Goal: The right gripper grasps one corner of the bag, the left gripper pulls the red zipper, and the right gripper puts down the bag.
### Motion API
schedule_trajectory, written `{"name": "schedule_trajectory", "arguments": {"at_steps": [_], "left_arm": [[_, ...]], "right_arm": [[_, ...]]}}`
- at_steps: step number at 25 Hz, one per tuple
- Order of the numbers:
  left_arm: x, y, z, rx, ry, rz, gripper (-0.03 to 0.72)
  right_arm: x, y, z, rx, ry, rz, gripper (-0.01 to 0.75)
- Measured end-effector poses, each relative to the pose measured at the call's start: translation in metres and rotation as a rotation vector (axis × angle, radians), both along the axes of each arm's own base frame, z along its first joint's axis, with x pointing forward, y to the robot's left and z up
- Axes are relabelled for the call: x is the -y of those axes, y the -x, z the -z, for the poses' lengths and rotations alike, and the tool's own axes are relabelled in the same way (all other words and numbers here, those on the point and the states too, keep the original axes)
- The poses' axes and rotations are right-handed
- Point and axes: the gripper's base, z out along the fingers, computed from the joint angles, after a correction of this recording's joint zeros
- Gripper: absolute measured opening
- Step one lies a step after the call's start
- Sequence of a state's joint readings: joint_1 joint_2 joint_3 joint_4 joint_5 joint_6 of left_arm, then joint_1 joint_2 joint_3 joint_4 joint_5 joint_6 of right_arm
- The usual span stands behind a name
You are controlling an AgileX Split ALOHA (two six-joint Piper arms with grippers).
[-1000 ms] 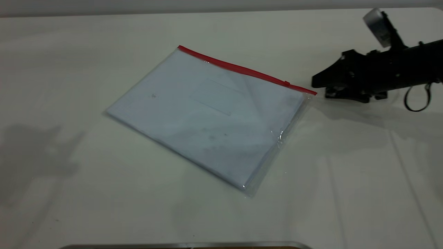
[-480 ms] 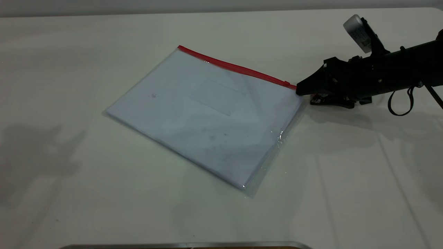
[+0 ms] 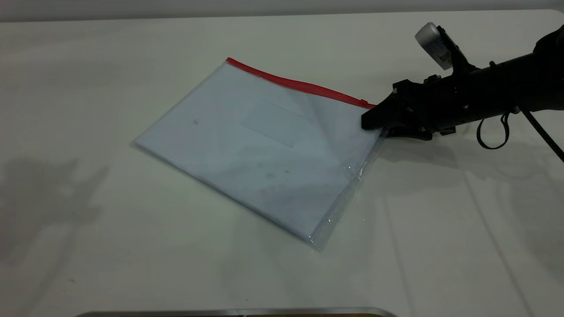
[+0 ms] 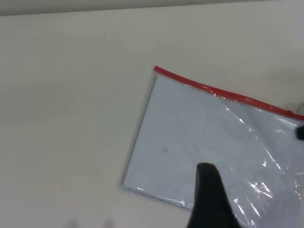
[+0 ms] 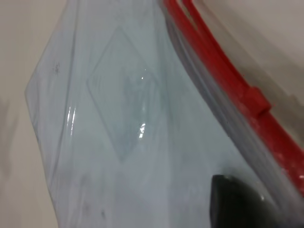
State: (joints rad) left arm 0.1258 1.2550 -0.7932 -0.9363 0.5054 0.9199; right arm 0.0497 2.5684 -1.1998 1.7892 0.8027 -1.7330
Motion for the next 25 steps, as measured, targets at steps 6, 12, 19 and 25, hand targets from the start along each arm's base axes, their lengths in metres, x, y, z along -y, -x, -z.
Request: {"name": "schedule_trajectory", "arguments": {"at_steps": [6,12,19,25], "left_arm": [[0.000,0.000,0.000,0.000,0.000,0.000,0.538],[0.000,0.000,0.000,-0.001,0.000,0.002,0.538],[0.008,-0.029,0.023,-0.034,0.074,0.035,0.538],[0.054,-0.090,0.055,-0.002,0.104,0.312,0.538]], "right_arm": [[-0.006,0.001,-0.006,0.019,-0.077,-0.035,0.033],[-0.014,0.021,-0.024,-0.025,-0.021,-0.370,0.033],[-0.010,-0.030,-0.082,0.165,0.147,-0.357,0.033],[-0.050,-0.025,-0.120,0.264,0.145,-0.580,0.033]]}}
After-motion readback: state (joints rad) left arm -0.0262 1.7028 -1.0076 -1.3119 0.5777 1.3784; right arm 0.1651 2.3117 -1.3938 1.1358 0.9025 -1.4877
